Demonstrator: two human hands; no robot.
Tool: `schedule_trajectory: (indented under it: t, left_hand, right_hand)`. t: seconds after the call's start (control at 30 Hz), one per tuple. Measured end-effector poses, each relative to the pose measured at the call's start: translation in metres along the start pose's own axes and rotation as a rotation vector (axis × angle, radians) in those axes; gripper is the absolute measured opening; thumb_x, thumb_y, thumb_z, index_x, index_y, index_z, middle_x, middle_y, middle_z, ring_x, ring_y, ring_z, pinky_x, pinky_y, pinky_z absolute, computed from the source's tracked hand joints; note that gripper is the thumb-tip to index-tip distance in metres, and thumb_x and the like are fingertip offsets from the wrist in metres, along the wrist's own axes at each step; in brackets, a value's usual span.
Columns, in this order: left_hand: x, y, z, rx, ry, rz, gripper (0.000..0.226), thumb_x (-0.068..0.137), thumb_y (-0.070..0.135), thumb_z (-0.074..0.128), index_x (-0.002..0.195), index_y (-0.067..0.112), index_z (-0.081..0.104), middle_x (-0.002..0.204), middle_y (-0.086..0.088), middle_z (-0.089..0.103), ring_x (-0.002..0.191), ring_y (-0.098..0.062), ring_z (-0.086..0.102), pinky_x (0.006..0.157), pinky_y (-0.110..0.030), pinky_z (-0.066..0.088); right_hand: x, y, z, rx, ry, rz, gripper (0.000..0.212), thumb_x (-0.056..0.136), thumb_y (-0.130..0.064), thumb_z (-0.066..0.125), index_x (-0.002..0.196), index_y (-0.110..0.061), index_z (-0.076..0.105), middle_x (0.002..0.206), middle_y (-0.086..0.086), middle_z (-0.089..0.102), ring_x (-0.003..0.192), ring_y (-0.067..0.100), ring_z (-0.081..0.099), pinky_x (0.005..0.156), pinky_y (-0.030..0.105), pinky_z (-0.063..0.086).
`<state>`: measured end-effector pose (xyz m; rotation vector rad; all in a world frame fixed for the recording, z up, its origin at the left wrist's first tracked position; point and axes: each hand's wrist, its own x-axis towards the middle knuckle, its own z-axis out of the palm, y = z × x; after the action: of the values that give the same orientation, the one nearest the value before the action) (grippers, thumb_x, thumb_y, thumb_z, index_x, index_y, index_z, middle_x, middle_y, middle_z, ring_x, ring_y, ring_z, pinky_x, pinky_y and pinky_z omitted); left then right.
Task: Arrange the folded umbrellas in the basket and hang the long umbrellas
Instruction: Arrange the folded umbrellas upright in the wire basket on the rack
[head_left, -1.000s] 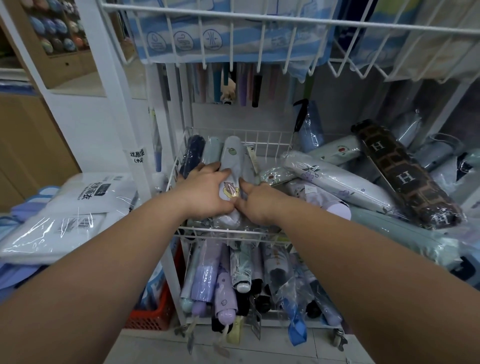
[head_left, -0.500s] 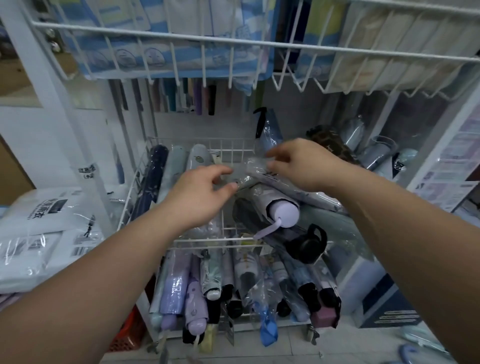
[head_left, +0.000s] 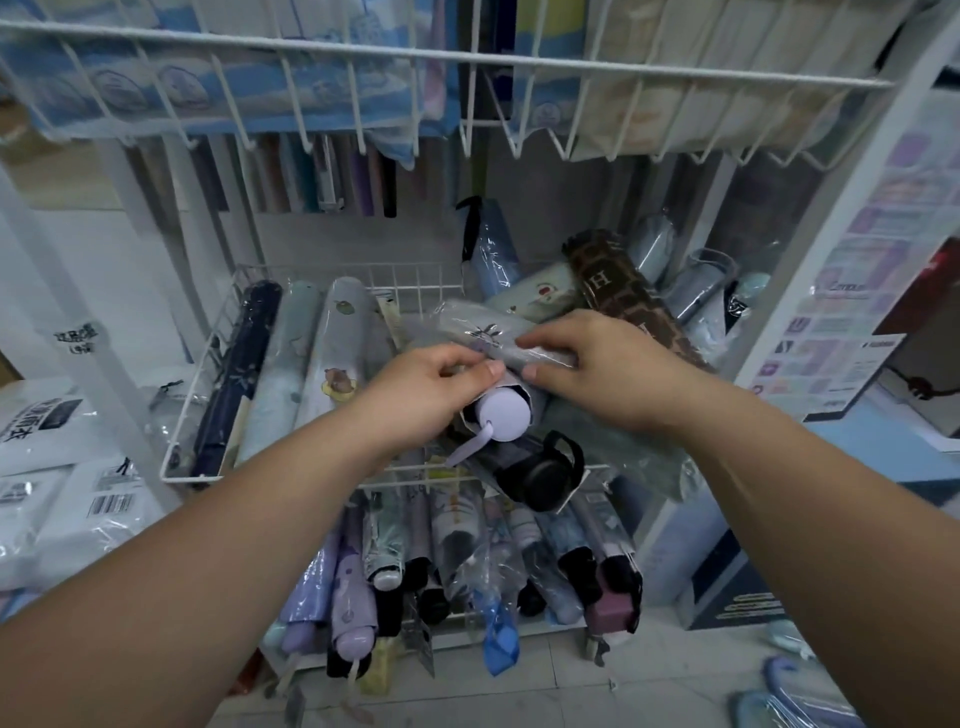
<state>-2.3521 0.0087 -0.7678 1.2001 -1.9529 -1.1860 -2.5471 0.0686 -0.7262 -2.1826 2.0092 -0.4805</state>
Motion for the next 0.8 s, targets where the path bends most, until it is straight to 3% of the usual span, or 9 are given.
schedule_trajectory:
  t: [0.1, 0.17, 0.27, 0.37, 0.47, 0.57, 0.7, 0.8]
  left_hand:
    - [-0.003, -0.004, 0.001, -0.034, 0.036, 0.021, 0.032, 0.085, 0.056, 0.068, 0.107, 0.033, 0.074, 0.105, 0.007, 0.074, 0.101, -0.013, 0.069, 0.097, -0.042, 0.053]
    - [-0.005, -0.004, 0.001, -0.018, 0.054, 0.027, 0.035, 0.079, 0.063, 0.067, 0.103, 0.038, 0.074, 0.103, 0.008, 0.074, 0.099, -0.014, 0.069, 0.097, -0.046, 0.053]
    - [-0.006, 0.007, 0.001, 0.078, 0.104, 0.059, 0.034, 0.083, 0.061, 0.066, 0.107, 0.038, 0.072, 0.104, 0.014, 0.070, 0.101, -0.011, 0.066, 0.099, -0.043, 0.052]
    - [-0.004, 0.033, 0.002, 0.104, 0.132, 0.128, 0.033, 0.086, 0.058, 0.066, 0.113, 0.040, 0.070, 0.111, 0.013, 0.066, 0.105, -0.010, 0.064, 0.101, -0.039, 0.050]
    - [-0.001, 0.058, 0.014, 0.141, 0.041, 0.164, 0.036, 0.090, 0.052, 0.064, 0.123, 0.037, 0.066, 0.114, 0.009, 0.064, 0.106, -0.011, 0.061, 0.097, -0.032, 0.048]
    - [0.001, 0.070, 0.027, 0.194, -0.013, 0.178, 0.039, 0.092, 0.050, 0.063, 0.129, 0.036, 0.062, 0.115, 0.009, 0.063, 0.107, -0.011, 0.061, 0.092, -0.029, 0.046]
    - [0.001, 0.065, 0.025, 0.041, 0.050, 0.159, 0.036, 0.097, 0.041, 0.060, 0.133, 0.041, 0.058, 0.118, 0.006, 0.063, 0.107, -0.012, 0.061, 0.095, -0.031, 0.047]
    - [0.000, 0.057, 0.013, -0.101, 0.113, 0.130, 0.043, 0.099, 0.037, 0.058, 0.141, 0.043, 0.048, 0.114, 0.003, 0.065, 0.107, -0.016, 0.064, 0.103, -0.039, 0.049]
  right_hand:
    - [-0.012, -0.004, 0.005, -0.007, 0.057, -0.012, 0.042, 0.093, -0.045, 0.060, 0.130, -0.027, 0.063, 0.124, 0.002, 0.061, 0.118, 0.019, 0.055, 0.091, 0.016, 0.034]
    - [-0.018, 0.002, 0.003, -0.062, 0.201, -0.018, 0.041, 0.091, -0.044, 0.063, 0.128, -0.025, 0.065, 0.122, 0.003, 0.062, 0.118, 0.026, 0.053, 0.101, 0.029, 0.039]
    - [-0.026, 0.019, -0.009, -0.187, 0.363, 0.163, 0.046, 0.089, -0.042, 0.065, 0.131, -0.026, 0.061, 0.130, 0.007, 0.054, 0.120, 0.035, 0.045, 0.104, 0.039, 0.036]
    - [-0.034, 0.036, -0.017, -0.190, 0.331, 0.335, 0.054, 0.087, -0.048, 0.063, 0.138, -0.031, 0.053, 0.128, 0.011, 0.051, 0.117, 0.037, 0.049, 0.100, 0.040, 0.041]
    - [-0.037, 0.042, -0.020, -0.106, 0.272, 0.382, 0.065, 0.084, -0.055, 0.065, 0.143, -0.039, 0.044, 0.121, 0.008, 0.062, 0.111, 0.030, 0.059, 0.089, 0.035, 0.047]
    - [-0.036, 0.044, -0.020, 0.014, 0.296, 0.370, 0.070, 0.080, -0.050, 0.070, 0.143, -0.039, 0.043, 0.121, 0.002, 0.067, 0.110, 0.026, 0.062, 0.091, 0.035, 0.051]
    - [-0.039, 0.038, -0.028, 0.166, 0.402, 0.322, 0.062, 0.083, -0.037, 0.070, 0.142, -0.037, 0.049, 0.119, -0.003, 0.068, 0.105, 0.020, 0.064, 0.092, 0.036, 0.052]
    - [-0.036, 0.013, -0.036, 0.408, 0.393, 0.259, 0.057, 0.084, -0.039, 0.073, 0.137, -0.037, 0.053, 0.108, -0.013, 0.068, 0.096, 0.010, 0.065, 0.089, 0.032, 0.054]
